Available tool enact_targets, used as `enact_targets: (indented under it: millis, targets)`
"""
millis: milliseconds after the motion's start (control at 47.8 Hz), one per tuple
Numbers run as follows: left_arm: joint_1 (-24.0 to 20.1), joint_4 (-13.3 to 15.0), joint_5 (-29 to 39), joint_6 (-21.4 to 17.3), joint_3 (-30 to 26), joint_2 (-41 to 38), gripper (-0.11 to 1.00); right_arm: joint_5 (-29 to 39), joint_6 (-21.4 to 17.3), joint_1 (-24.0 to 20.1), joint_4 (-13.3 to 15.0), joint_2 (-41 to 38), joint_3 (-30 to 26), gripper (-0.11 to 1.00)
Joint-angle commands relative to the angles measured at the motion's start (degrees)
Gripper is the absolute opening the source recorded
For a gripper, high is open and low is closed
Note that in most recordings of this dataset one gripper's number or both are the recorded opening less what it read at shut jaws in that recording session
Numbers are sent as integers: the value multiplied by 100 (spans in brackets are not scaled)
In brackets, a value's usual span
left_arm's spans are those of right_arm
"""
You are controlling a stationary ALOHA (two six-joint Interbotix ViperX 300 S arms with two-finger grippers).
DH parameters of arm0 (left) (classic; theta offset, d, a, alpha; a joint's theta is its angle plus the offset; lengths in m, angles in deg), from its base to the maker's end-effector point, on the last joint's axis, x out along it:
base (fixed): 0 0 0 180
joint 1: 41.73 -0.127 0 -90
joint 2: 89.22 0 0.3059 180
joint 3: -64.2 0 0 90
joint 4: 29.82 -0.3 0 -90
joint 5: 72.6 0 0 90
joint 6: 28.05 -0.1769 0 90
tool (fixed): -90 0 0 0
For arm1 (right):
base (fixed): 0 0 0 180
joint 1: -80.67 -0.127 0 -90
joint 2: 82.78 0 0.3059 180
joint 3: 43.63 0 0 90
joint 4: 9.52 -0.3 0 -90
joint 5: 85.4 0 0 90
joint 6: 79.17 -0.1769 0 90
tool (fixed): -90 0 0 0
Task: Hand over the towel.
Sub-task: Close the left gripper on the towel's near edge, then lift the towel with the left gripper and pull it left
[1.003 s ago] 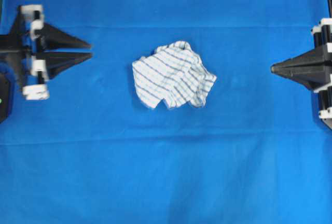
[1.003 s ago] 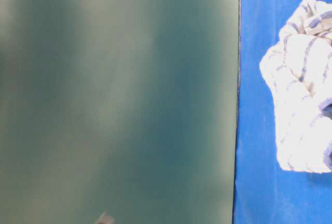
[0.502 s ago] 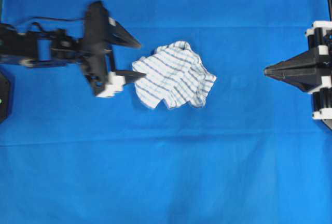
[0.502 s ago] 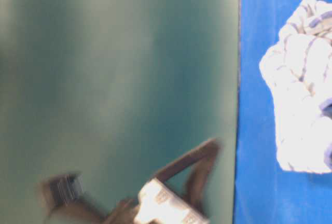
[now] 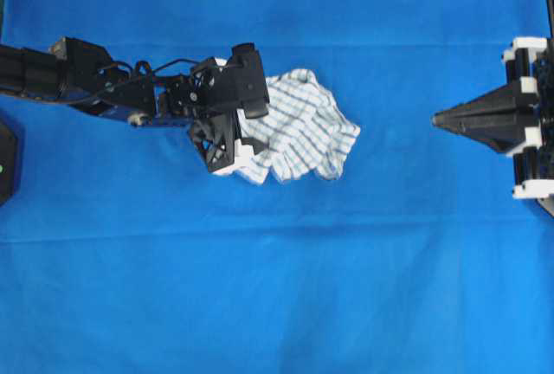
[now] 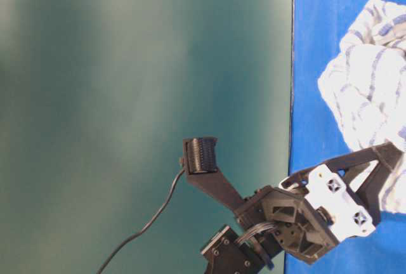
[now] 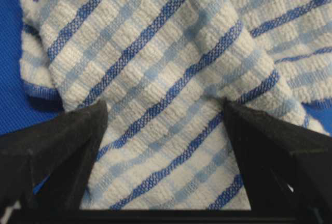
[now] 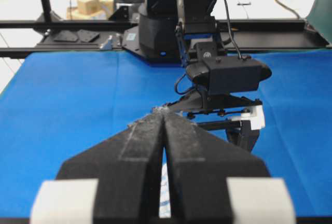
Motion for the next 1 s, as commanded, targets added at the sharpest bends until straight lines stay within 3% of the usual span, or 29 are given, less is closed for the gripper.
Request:
enact_targets:
  millis: [0,146,397,460,773,982]
  targets:
    - [26,9,18,0,-79,97,93,-26,-9,18,-9,-26,-79,0]
    - [26,9,237,0,-114,97,86,-26,-9,18,-9,-26,-79,0]
    - [35,9,387,-79,-88,501,18,-26,-18,18,-9,-26,-79,0]
    - [35,9,387,-79,-62,721,6,-26,-18,18,-9,-26,-79,0]
    - [255,0,281,-229,53,2320,5,-26,-18,18,-9,-26,-88,0]
    - [571,9,-308,-360,149,3217,5,-53,-18,18,-9,-26,-88,0]
